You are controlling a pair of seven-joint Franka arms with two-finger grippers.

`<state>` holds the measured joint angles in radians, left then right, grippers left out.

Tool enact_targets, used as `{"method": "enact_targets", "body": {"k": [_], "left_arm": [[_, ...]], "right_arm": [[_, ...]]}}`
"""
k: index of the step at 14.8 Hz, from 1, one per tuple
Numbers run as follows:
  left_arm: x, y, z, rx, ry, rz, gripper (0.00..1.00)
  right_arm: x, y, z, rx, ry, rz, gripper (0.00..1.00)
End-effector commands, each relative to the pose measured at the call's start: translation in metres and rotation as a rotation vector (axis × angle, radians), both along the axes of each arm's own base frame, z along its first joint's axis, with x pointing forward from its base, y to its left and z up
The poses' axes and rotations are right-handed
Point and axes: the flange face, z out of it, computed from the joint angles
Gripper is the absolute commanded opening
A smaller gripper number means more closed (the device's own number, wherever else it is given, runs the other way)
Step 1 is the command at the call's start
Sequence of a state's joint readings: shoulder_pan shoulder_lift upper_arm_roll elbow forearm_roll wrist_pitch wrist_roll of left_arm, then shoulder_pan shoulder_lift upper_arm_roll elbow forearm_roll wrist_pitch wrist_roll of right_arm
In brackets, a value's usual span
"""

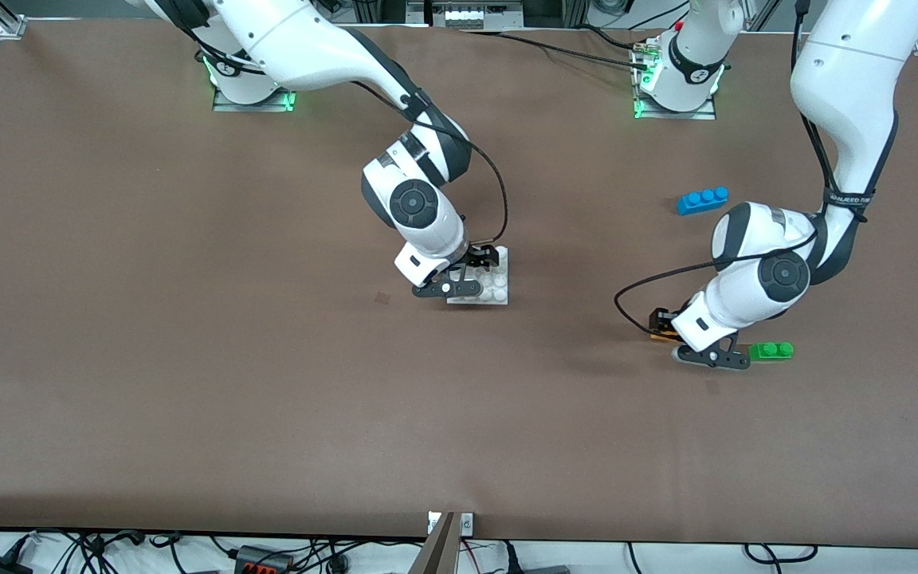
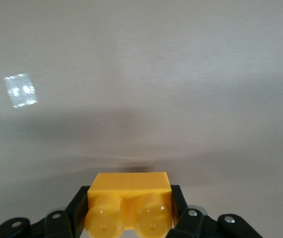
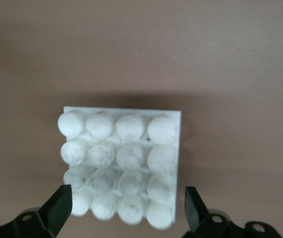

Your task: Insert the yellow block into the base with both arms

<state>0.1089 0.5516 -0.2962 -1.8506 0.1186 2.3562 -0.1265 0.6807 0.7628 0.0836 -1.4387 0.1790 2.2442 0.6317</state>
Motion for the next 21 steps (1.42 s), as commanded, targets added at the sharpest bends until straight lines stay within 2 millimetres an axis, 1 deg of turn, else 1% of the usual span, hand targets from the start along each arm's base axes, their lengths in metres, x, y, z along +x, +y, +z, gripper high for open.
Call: {"method": "enact_targets", "body": {"k": [1,2,3,4,5,6,7,8,9,10,11,13,14,15,16,17,18,19,20,21], "left_arm": [[-0.001,-0.035,0.029,-0.012,0.021,0.035,0.57],[0.001,-0.046,0.037,-0.012,0.032,0.054,0.57],[0.003,-0.053,0.043,-0.009,0.039,0.070,0.56],[-0.001,-0.073,0.048,-0.014,0.041,0.065,0.55],[-0.003,-0.083,0.049,-0.018,0.041,0.069,0.55],[-0.007,-0.096,0.052,-0.022,0.042,0.082,0.54],[-0.010,-0.107,0.052,-0.027,0.046,0.102,0.54],[-0.015,-0.123,0.053,-0.038,0.051,0.111,0.55],[-0.024,-0.146,0.056,-0.054,0.055,0.112,0.55],[-0.028,-0.157,0.056,-0.053,0.060,0.144,0.54],[-0.035,-0.174,0.057,-0.051,0.063,0.162,0.54],[-0.059,-0.219,0.056,-0.041,0.066,0.136,0.54],[-0.075,-0.247,0.055,-0.039,0.068,0.125,0.53],[-0.087,-0.267,0.055,-0.042,0.071,0.128,0.52],[-0.092,-0.276,0.054,-0.040,0.068,0.135,0.52],[-0.099,-0.285,0.049,-0.041,0.074,0.124,0.52],[-0.100,-0.302,0.057,-0.071,0.042,0.111,0.52],[-0.106,-0.312,0.052,-0.074,0.047,0.116,0.52],[-0.105,-0.315,0.047,-0.076,0.053,0.141,0.52],[-0.111,-0.324,0.041,-0.077,0.054,0.140,0.52]], "right_arm": [[0.023,-0.039,0.071,-0.009,0.029,-0.043,1.00],[0.033,-0.059,0.092,-0.018,0.040,-0.060,1.00],[0.043,-0.082,0.115,-0.024,0.048,-0.085,1.00],[0.054,-0.111,0.135,-0.033,0.061,-0.109,1.00],[0.062,-0.136,0.152,-0.044,0.071,-0.098,1.00],[0.067,-0.162,0.167,-0.061,0.080,-0.061,1.00],[0.074,-0.194,0.179,-0.087,0.083,-0.013,1.00],[0.078,-0.227,0.197,-0.114,0.085,0.034,1.00],[0.081,-0.254,0.211,-0.130,0.090,0.057,1.00],[0.083,-0.284,0.225,-0.131,0.099,0.063,1.00],[0.083,-0.317,0.241,-0.125,0.107,0.082,1.00],[0.077,-0.368,0.271,-0.112,0.116,0.118,1.00],[0.074,-0.392,0.284,-0.117,0.113,0.120,1.00],[0.068,-0.411,0.299,-0.133,0.109,0.141,1.00],[0.060,-0.422,0.311,-0.164,0.115,0.163,1.00],[0.054,-0.431,0.318,-0.210,0.127,0.171,1.00],[0.049,-0.437,0.320,-0.249,0.148,0.173,1.00],[0.048,-0.442,0.319,-0.256,0.160,0.164,1.00],[0.047,-0.455,0.320,-0.254,0.156,0.143,1.00],[0.042,-0.471,0.319,-0.239,0.153,0.112,1.00]]}}
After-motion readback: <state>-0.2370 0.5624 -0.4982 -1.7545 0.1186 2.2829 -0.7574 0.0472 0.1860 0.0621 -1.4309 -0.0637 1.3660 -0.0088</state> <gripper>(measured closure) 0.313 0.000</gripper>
